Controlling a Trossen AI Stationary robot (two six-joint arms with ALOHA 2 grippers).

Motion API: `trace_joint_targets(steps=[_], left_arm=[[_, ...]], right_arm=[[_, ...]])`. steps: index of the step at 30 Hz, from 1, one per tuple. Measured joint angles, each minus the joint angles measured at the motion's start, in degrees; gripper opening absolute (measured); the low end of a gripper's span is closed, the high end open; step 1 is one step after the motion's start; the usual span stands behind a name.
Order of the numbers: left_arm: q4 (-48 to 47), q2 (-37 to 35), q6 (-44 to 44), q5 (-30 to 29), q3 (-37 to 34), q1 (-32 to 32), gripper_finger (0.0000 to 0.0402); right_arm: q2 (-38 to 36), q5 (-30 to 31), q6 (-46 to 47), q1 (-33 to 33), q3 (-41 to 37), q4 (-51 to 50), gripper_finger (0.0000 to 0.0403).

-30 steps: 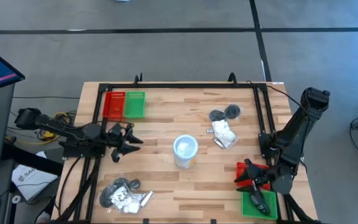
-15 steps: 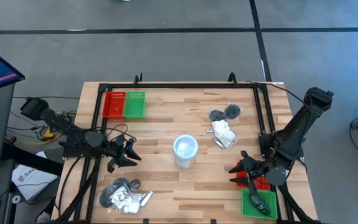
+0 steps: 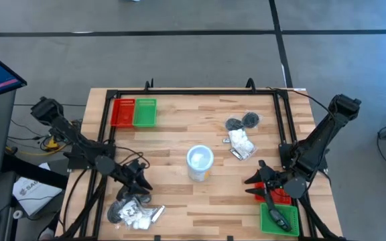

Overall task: Pick & Place Travel size toiletries
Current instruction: Put the gray deodorant bottle into the bottom green basket

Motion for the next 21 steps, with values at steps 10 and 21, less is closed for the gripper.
trace_joint_targets(steps=[10, 21], left_arm=[[0.14, 1.31, 0.6, 1.29, 1.23, -0.15, 0.0086], [-0.58, 2.29, 1.28, 1.33, 1.23, 0.25, 0.0094]], right_arm=[[0.02, -0.02, 0.07, 0.0, 0.0, 0.6, 0.0152], [0.02, 0.0, 0.04, 0.0, 0.0, 0.62, 0.0147]])
